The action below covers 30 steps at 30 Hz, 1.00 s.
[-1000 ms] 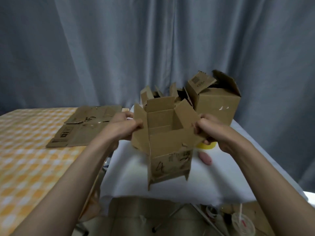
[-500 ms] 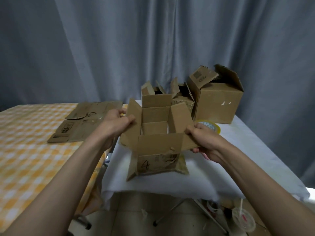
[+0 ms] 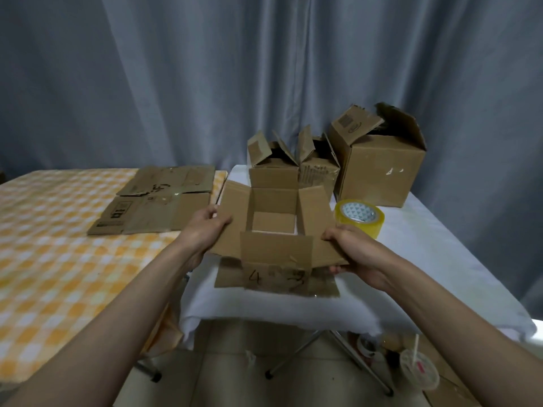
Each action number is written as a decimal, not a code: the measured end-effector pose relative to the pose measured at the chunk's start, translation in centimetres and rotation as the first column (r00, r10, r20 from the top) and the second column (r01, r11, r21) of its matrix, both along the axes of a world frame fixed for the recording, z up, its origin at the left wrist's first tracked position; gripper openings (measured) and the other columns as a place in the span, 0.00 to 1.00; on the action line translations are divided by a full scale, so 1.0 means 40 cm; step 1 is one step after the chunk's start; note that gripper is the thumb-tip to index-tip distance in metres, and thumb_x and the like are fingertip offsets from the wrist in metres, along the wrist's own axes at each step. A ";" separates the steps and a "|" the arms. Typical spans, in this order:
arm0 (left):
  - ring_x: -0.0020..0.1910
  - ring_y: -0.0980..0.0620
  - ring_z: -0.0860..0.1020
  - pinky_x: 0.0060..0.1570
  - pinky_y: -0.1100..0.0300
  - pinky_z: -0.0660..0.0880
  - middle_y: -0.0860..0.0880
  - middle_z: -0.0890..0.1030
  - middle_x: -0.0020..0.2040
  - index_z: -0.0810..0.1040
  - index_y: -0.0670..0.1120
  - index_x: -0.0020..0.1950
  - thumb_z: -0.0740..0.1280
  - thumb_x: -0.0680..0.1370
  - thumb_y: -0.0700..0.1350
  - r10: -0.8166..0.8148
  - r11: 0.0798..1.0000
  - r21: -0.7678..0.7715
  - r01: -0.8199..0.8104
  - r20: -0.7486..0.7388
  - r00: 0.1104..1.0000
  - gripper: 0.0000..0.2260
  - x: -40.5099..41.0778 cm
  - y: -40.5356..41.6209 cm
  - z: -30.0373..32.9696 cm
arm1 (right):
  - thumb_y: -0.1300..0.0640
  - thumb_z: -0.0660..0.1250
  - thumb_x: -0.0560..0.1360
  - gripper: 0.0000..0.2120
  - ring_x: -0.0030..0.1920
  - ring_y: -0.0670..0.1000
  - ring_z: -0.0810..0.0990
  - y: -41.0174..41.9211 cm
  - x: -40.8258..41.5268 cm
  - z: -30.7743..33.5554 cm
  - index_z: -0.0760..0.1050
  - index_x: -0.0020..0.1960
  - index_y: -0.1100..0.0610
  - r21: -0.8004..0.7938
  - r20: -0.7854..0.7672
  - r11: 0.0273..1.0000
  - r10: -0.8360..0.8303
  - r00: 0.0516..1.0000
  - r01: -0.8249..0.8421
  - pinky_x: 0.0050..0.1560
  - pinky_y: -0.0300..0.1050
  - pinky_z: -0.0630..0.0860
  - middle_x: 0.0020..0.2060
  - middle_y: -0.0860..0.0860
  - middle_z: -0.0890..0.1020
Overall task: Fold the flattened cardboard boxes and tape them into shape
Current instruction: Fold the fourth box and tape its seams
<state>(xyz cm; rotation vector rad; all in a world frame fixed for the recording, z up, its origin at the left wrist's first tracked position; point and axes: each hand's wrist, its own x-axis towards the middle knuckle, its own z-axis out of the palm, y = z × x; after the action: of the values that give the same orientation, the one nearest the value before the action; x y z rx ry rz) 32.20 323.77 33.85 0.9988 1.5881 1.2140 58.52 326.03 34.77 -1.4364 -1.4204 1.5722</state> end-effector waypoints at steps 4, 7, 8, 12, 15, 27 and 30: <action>0.35 0.50 0.81 0.32 0.59 0.76 0.43 0.83 0.45 0.78 0.43 0.54 0.66 0.80 0.43 0.033 0.999 -0.029 -0.032 0.018 0.999 0.06 -0.005 0.028 -0.004 | 0.59 0.59 0.78 0.05 0.20 0.49 0.72 0.034 0.004 0.016 0.72 0.51 0.58 -0.029 0.065 0.999 -0.036 0.997 0.038 0.19 0.36 0.66 0.24 0.51 0.77; 0.44 0.48 0.82 0.36 0.58 0.78 0.44 0.83 0.52 0.77 0.46 0.61 0.67 0.79 0.44 -0.009 0.999 -0.050 0.007 -0.035 0.999 0.11 -0.006 0.033 -0.002 | 0.58 0.61 0.78 0.08 0.24 0.49 0.79 0.048 0.009 0.023 0.70 0.56 0.58 0.024 0.161 1.000 0.013 0.987 -0.017 0.21 0.38 0.72 0.31 0.54 0.81; 0.49 0.47 0.81 0.43 0.55 0.79 0.44 0.81 0.58 0.73 0.47 0.68 0.66 0.79 0.43 -0.016 1.000 -0.011 0.015 -0.121 0.993 0.17 -0.004 0.033 -0.013 | 0.57 0.63 0.79 0.13 0.36 0.50 0.84 0.052 0.006 0.014 0.68 0.63 0.57 0.123 0.239 0.991 0.015 0.971 -0.045 0.32 0.43 0.80 0.42 0.56 0.83; 0.73 0.47 0.64 0.71 0.57 0.61 0.48 0.59 0.78 0.52 0.49 0.81 0.61 0.82 0.43 0.018 0.961 0.187 0.203 -0.776 0.631 0.29 0.002 0.020 -0.043 | 0.57 0.60 0.81 0.35 0.80 0.52 0.49 0.073 -0.012 -0.025 0.47 0.82 0.57 0.578 0.621 0.733 -0.109 0.776 -0.359 0.77 0.47 0.52 0.81 0.52 0.51; 0.67 0.46 0.72 0.56 0.63 0.64 0.48 0.72 0.72 0.64 0.51 0.76 0.57 0.84 0.45 -0.025 0.905 0.201 0.374 -0.855 0.518 0.19 -0.010 0.008 -0.042 | 0.57 0.55 0.84 0.27 0.81 0.50 0.45 0.085 -0.012 -0.058 0.53 0.81 0.58 0.573 0.651 0.700 -0.073 0.755 -0.426 0.77 0.43 0.46 0.81 0.51 0.53; 0.45 0.70 0.71 0.47 0.67 0.67 0.64 0.72 0.63 0.53 0.71 0.74 0.58 0.61 0.83 -0.285 0.877 -0.050 0.477 -0.854 0.435 0.44 -0.019 -0.034 0.001 | 0.37 0.56 0.80 0.32 0.78 0.39 0.51 0.068 0.006 -0.061 0.59 0.80 0.50 0.463 0.309 0.852 0.104 0.945 -0.245 0.72 0.36 0.45 0.80 0.42 0.56; 0.49 0.63 0.69 0.50 0.61 0.66 0.58 0.75 0.68 0.59 0.63 0.75 0.60 0.60 0.82 -0.279 0.892 -0.084 0.443 -0.875 0.397 0.47 -0.013 -0.017 0.006 | 0.27 0.63 0.67 0.49 0.78 0.39 0.48 0.068 0.022 -0.042 0.55 0.81 0.49 0.418 0.437 0.835 0.159 0.885 -0.357 0.74 0.39 0.45 0.80 0.40 0.52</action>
<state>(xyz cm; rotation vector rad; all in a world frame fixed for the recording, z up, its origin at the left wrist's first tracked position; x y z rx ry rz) 31.67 323.10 34.07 2.2119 1.8323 0.4697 59.42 328.76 33.08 -1.3118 -2.1494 0.9741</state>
